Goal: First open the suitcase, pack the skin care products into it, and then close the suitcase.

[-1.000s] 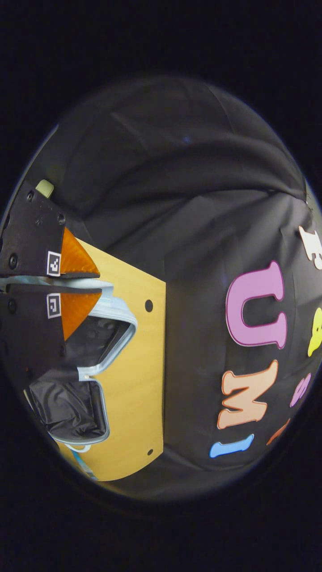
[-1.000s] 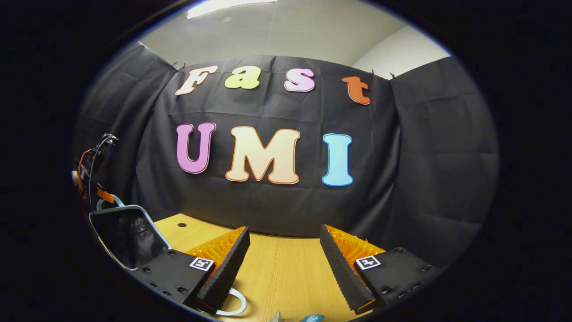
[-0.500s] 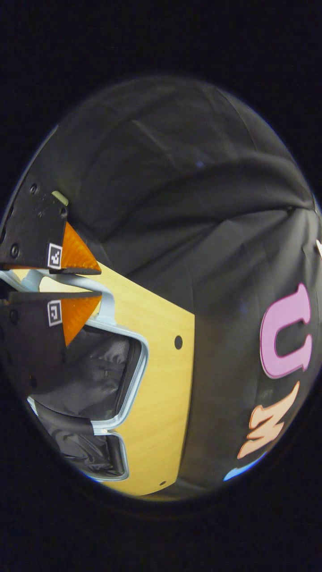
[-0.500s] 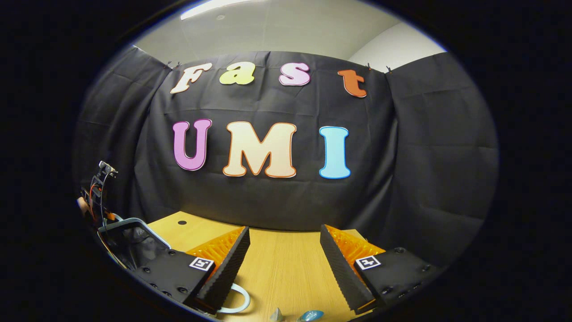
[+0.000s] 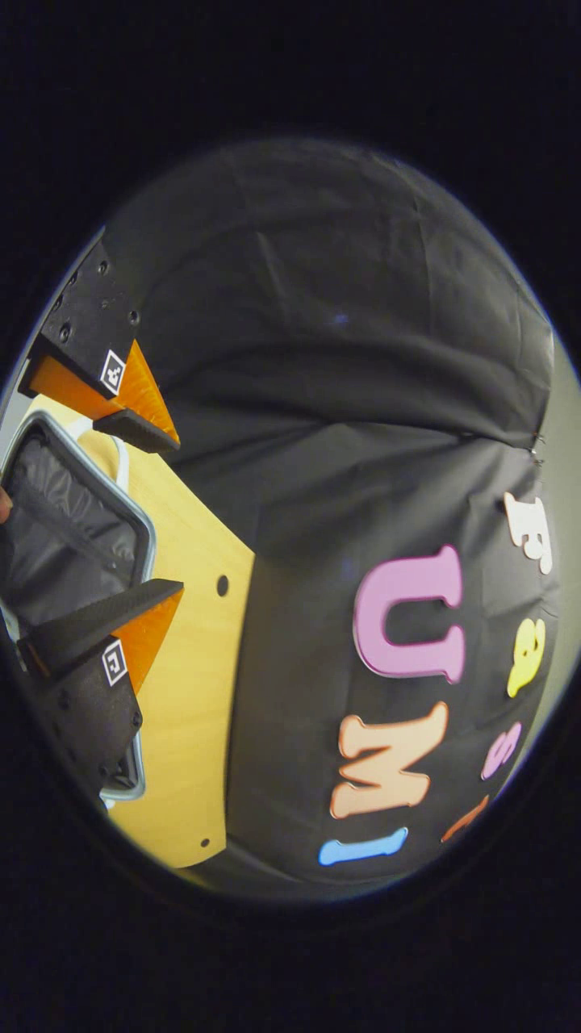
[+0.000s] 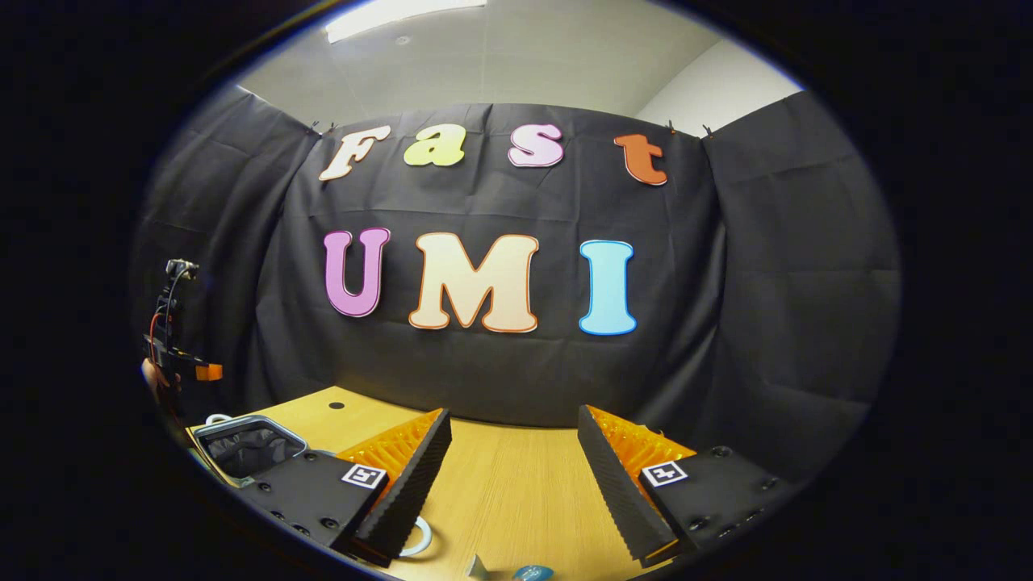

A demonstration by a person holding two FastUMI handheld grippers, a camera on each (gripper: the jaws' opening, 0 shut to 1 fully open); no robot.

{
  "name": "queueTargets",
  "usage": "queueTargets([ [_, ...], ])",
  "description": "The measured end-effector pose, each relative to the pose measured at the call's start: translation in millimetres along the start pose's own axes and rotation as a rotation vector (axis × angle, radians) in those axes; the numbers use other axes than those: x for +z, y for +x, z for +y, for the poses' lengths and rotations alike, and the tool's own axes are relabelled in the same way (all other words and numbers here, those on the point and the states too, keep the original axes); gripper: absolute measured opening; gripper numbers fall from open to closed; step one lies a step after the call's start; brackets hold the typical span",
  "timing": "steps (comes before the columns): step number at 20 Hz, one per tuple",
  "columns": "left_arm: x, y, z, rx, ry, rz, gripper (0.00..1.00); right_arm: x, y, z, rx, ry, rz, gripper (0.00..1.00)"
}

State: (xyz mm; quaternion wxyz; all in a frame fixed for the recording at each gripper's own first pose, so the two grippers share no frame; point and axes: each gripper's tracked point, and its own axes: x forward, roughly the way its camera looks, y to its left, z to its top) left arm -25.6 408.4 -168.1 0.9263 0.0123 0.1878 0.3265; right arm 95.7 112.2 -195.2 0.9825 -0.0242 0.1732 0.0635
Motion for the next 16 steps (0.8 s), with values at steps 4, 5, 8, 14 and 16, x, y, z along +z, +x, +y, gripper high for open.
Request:
queueTargets([
  [4,16,-39,-79,-0.105,0.007,-0.063,0.92,0,-2,-22,0.006,0.018,-0.011,0.99],
  [5,22,-44,-97,-0.122,0.017,-0.074,0.94,0,-3,-29,0.004,0.023,-0.013,0.99],
  [8,30,-60,-148,-0.193,0.034,-0.096,0.94,-2,-6,-49,-0.007,0.037,-0.016,0.99],
  [14,2,-95,-259,-0.383,0.034,-0.032,0.94,-11,-14,-91,-0.036,0.047,0.002,0.99],
  [16,-12,-106,-290,-0.443,0.043,-0.007,0.94,-13,-17,-102,-0.047,0.048,0.008,0.99],
])
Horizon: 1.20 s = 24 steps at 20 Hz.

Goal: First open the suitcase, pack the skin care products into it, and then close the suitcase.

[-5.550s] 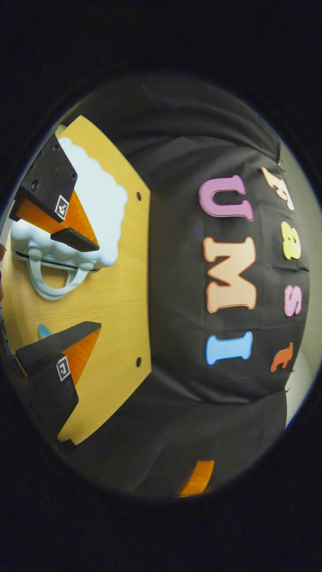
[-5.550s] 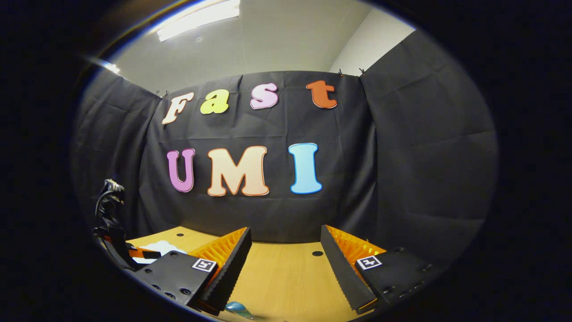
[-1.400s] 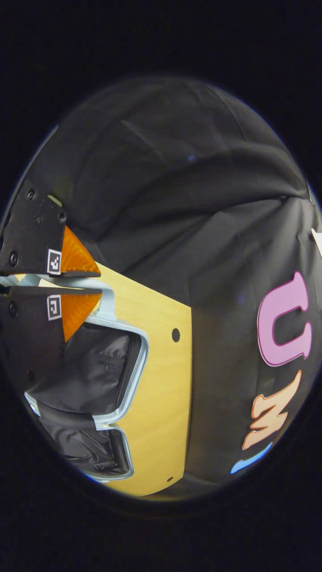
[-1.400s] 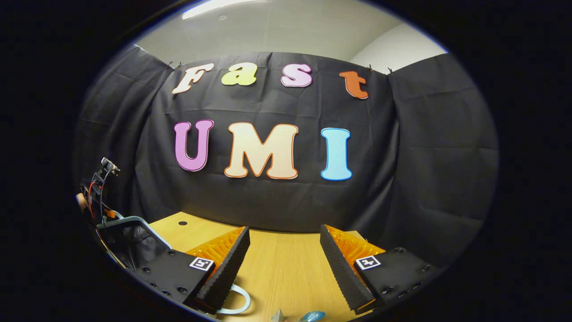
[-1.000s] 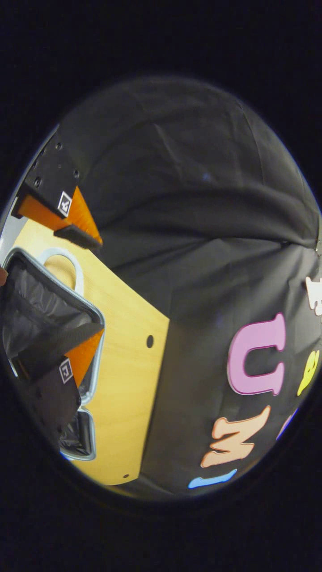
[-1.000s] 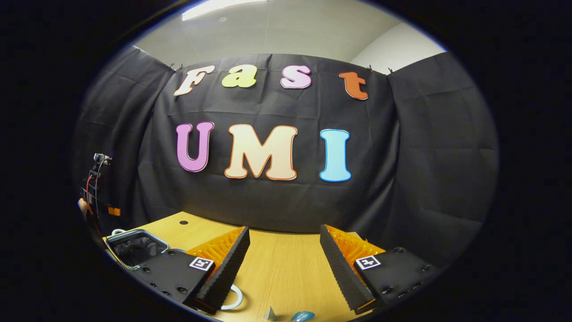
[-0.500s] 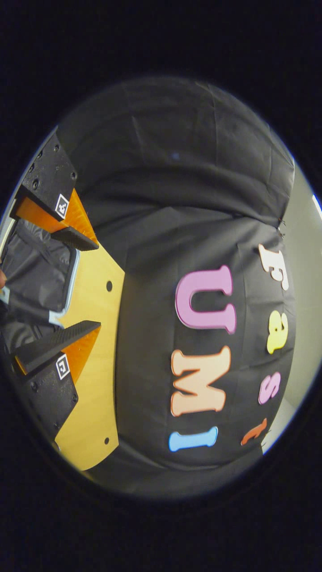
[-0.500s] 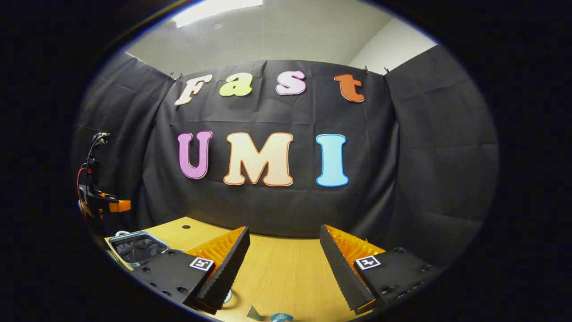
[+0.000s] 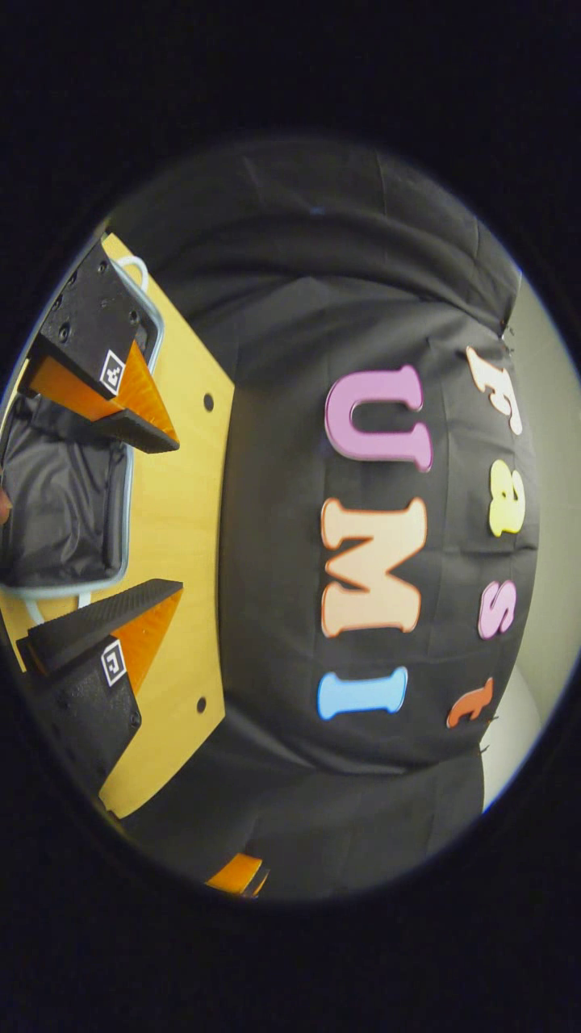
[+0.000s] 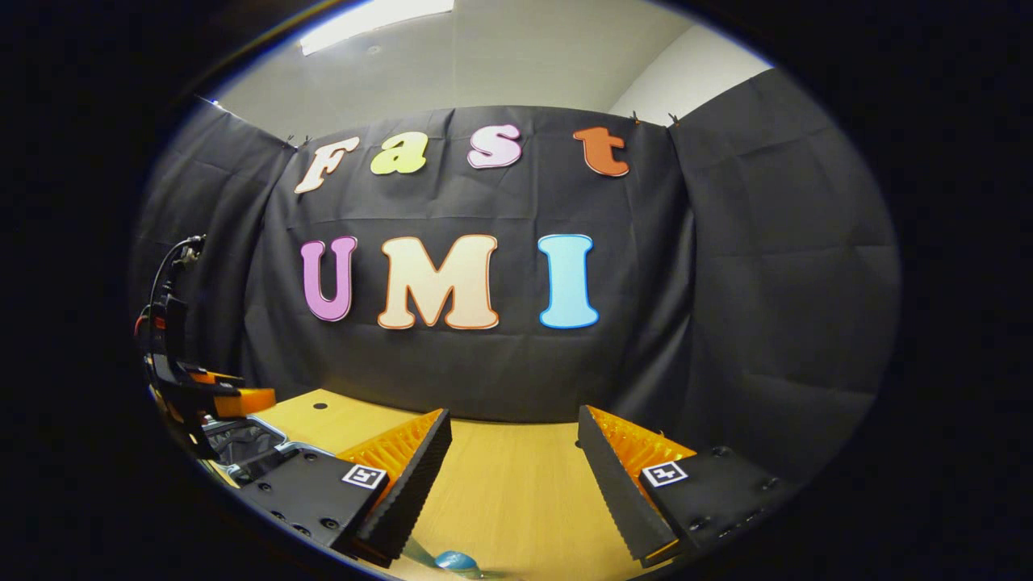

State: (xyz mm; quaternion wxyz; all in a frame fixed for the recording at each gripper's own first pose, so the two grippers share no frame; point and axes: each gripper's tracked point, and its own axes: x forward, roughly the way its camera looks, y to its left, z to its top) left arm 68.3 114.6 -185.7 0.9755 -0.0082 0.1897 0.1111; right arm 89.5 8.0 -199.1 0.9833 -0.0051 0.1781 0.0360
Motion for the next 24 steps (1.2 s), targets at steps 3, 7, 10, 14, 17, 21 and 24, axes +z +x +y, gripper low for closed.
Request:
queueTargets([
  [3,-23,2,-49,-0.094,0.014,0.055,0.94,-2,-3,-16,-0.009,-0.002,0.008,0.99],
  [7,-57,-4,-102,-0.195,0.026,0.146,0.94,-8,-5,-29,-0.013,0.001,0.022,0.99],
  [10,-85,-9,-126,-0.242,0.032,0.214,0.94,-10,-6,-36,-0.014,0.006,0.028,0.99],
  [14,-122,-20,-151,-0.301,0.019,0.302,0.95,-15,-6,-39,-0.008,0.000,0.042,0.99],
  [17,-145,-26,-163,-0.328,0.011,0.354,0.95,-18,-9,-40,-0.005,-0.008,0.051,0.99],
  [21,-172,-30,-177,-0.366,0.001,0.415,0.93,-23,-11,-41,-0.005,-0.022,0.065,0.99],
  [24,-192,-29,-184,-0.372,-0.012,0.452,0.88,-30,-16,-41,-0.002,-0.033,0.082,0.99],
])
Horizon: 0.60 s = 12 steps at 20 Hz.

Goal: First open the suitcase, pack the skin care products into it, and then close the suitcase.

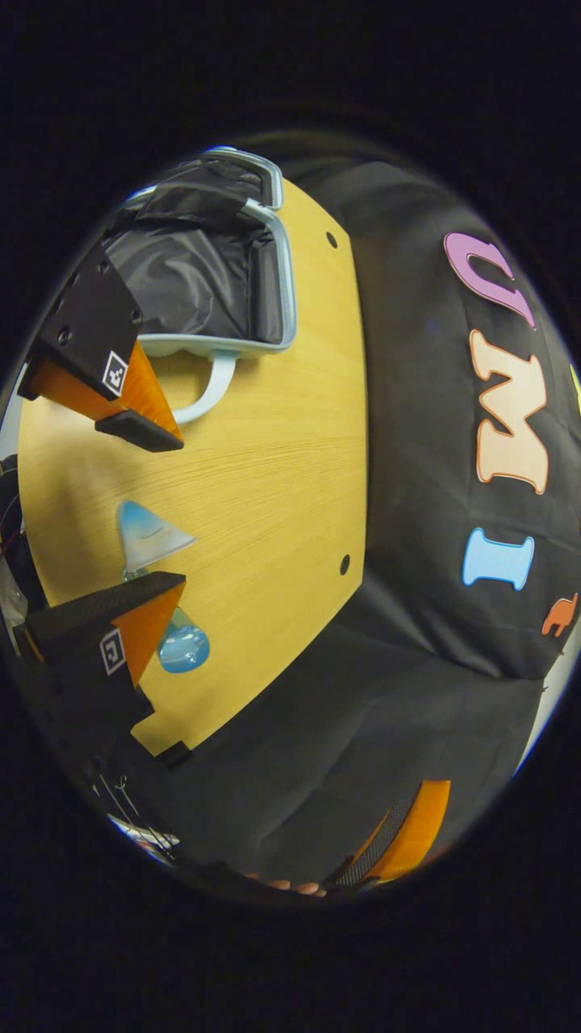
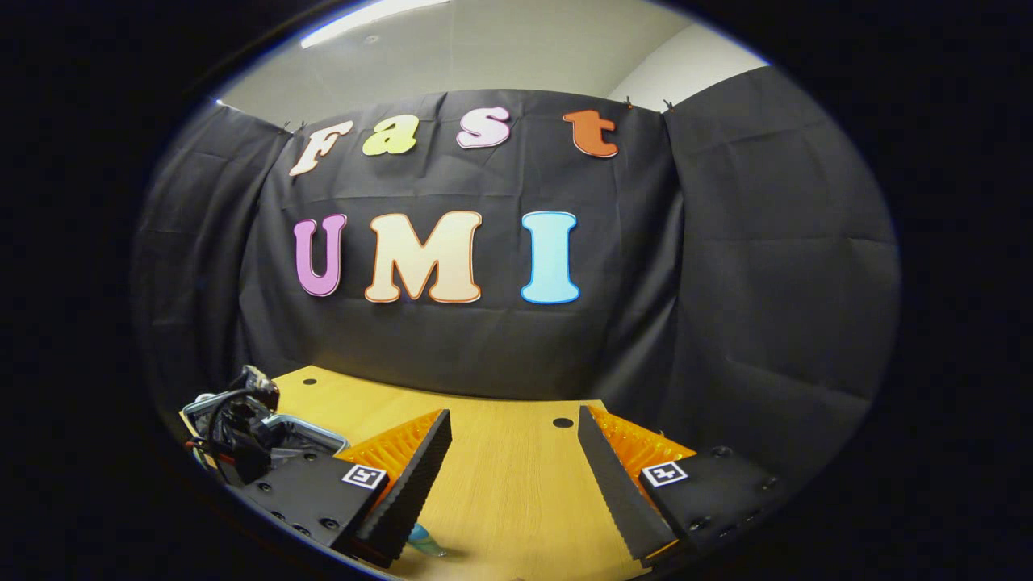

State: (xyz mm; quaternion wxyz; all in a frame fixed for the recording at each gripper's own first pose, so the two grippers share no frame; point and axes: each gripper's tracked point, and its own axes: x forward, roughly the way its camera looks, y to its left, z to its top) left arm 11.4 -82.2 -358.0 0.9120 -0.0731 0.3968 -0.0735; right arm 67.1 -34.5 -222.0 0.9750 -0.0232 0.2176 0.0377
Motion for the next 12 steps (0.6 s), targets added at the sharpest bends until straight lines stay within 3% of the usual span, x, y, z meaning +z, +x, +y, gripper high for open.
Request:
queueTargets([
  [2,-12,12,-1,0.000,-0.020,0.032,0.81,-5,-4,2,0.006,-0.005,0.012,0.99],
  [6,-33,30,-9,-0.015,-0.069,0.093,0.58,-22,-8,11,0.041,-0.010,0.047,0.99],
  [7,-37,34,-10,-0.023,-0.070,0.100,0.36,-25,-10,13,0.052,-0.007,0.053,0.99],
  [8,-30,35,-13,-0.043,-0.064,0.083,0.30,-28,-11,18,0.069,-0.002,0.059,0.99],
  [10,-28,29,-16,-0.054,-0.063,0.099,0.22,-38,-13,29,0.104,0.002,0.070,1.00],
  [12,-16,19,-10,-0.043,-0.055,0.085,0.20,-48,-13,42,0.144,-0.010,0.079,0.99],
])
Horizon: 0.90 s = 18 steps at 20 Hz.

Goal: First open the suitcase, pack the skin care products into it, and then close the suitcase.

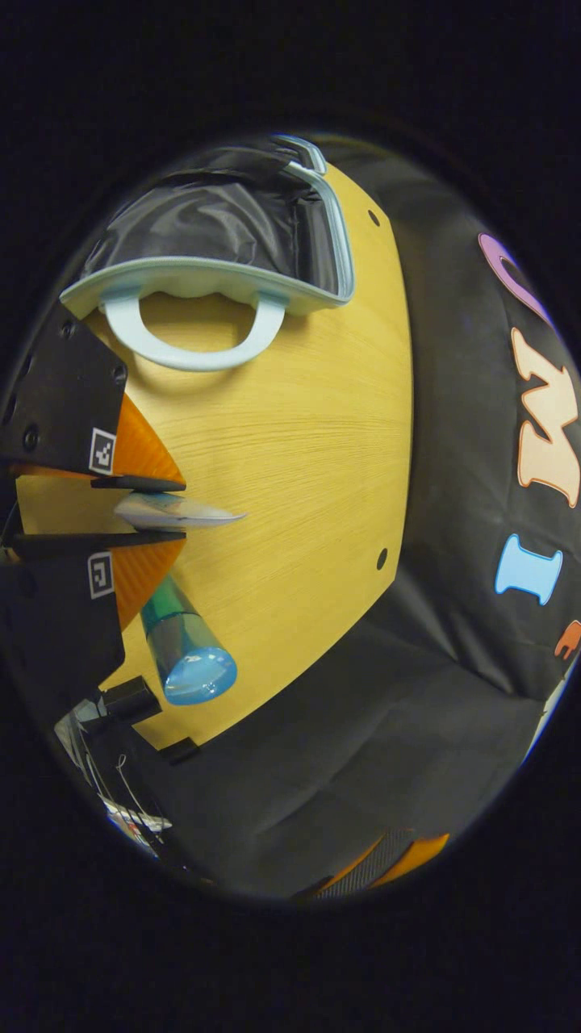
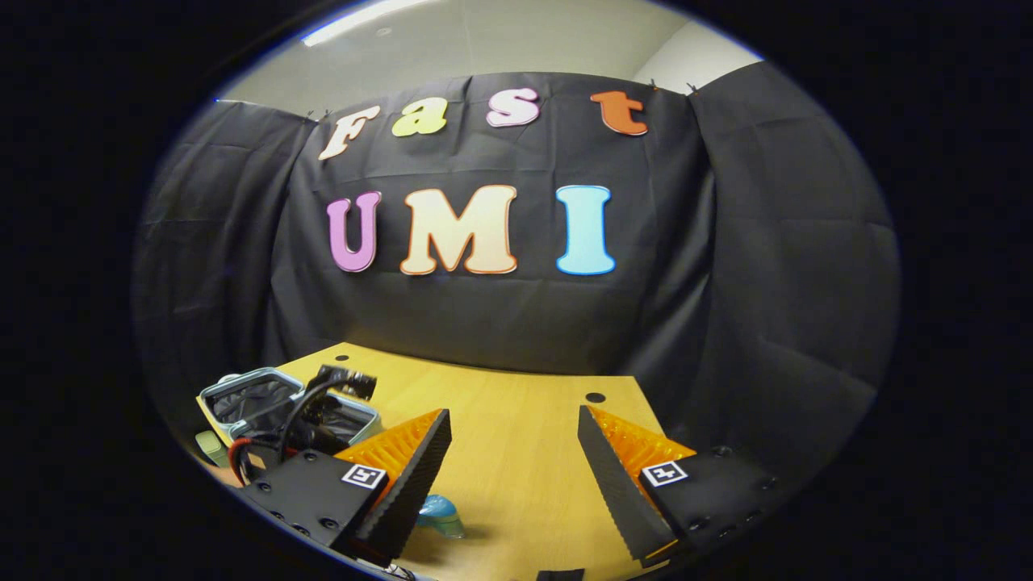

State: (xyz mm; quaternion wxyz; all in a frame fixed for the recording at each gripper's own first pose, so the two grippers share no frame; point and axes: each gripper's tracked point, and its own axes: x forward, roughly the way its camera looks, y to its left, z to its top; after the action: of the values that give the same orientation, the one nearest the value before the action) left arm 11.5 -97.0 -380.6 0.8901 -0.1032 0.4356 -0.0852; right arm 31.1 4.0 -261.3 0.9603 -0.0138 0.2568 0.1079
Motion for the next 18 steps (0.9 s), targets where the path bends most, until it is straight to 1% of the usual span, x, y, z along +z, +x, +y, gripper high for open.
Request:
queueTargets([
  [1,7,-7,2,0.005,-0.001,-0.014,0.20,-6,2,7,0.021,-0.009,0.006,0.99],
  [2,15,-14,4,0.009,-0.002,-0.030,0.17,-15,5,16,0.042,-0.019,0.017,0.99],
  [3,23,-24,7,0.019,-0.005,-0.047,0.20,-26,6,22,0.062,-0.030,0.031,0.99],
  [5,36,-42,13,0.043,-0.006,-0.074,0.20,-50,12,35,0.100,-0.050,0.069,0.99],
  [7,48,-59,19,0.063,-0.006,-0.101,0.20,-80,16,47,0.141,-0.052,0.121,0.99],
  [11,65,-94,24,0.111,-0.012,-0.146,0.20,-141,23,57,0.191,-0.034,0.231,0.98],
  [12,68,-101,27,0.129,-0.011,-0.162,0.20,-153,25,64,0.209,-0.011,0.249,0.97],
  [14,67,-111,34,0.169,-0.027,-0.172,0.20,-179,23,68,0.243,-0.015,0.308,0.94],
  [15,63,-114,38,0.194,-0.041,-0.170,0.20,-187,22,72,0.261,-0.017,0.319,0.91],
  [16,60,-117,41,0.214,-0.056,-0.168,0.20,-193,23,74,0.273,-0.020,0.323,0.86],
  [17,56,-120,44,0.230,-0.068,-0.163,0.20,-199,23,74,0.283,-0.028,0.325,0.87],
  [18,51,-123,47,0.246,-0.080,-0.159,0.20,-203,24,77,0.300,-0.030,0.330,0.81],
])
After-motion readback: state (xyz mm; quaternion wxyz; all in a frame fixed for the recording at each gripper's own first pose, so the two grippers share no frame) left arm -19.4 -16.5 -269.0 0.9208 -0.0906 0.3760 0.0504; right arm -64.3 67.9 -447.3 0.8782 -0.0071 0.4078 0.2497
